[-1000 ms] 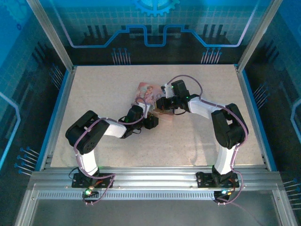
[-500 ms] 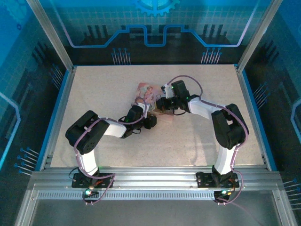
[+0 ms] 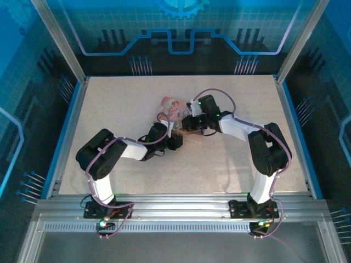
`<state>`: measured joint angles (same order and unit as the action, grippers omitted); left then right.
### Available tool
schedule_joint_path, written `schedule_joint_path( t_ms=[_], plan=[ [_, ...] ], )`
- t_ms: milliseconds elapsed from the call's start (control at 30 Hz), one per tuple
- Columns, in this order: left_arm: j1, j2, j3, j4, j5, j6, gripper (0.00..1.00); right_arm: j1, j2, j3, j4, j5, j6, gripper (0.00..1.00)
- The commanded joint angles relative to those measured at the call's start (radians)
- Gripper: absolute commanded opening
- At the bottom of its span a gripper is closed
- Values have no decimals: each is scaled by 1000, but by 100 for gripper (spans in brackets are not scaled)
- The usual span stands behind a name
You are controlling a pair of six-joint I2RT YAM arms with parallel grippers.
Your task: Unlock the padlock with the key
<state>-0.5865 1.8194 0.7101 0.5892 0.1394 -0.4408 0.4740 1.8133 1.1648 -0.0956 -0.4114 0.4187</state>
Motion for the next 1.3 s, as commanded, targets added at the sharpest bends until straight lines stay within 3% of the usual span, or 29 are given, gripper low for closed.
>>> schedule_joint_path(
  t_ms=[0, 433, 733, 1000, 1267],
  plan=[
    [-7, -51, -10, 55, 42, -35, 28, 18, -41, 7, -75, 7, -24, 0],
    [-8, -109, -27, -12, 117, -152, 27, 8, -325, -171, -115, 125, -201, 0],
    [-8, -141, -31, -55, 166, -206, 27, 33, -472, -424, 9, 84, -188, 0],
    [-8, -165, -37, -89, 186, -223, 27, 93, -436, -576, 155, 94, -164, 0],
    [-7, -191, -52, -100, 196, -240, 26, 119, -328, -589, 279, 65, -202, 0]
  ],
)
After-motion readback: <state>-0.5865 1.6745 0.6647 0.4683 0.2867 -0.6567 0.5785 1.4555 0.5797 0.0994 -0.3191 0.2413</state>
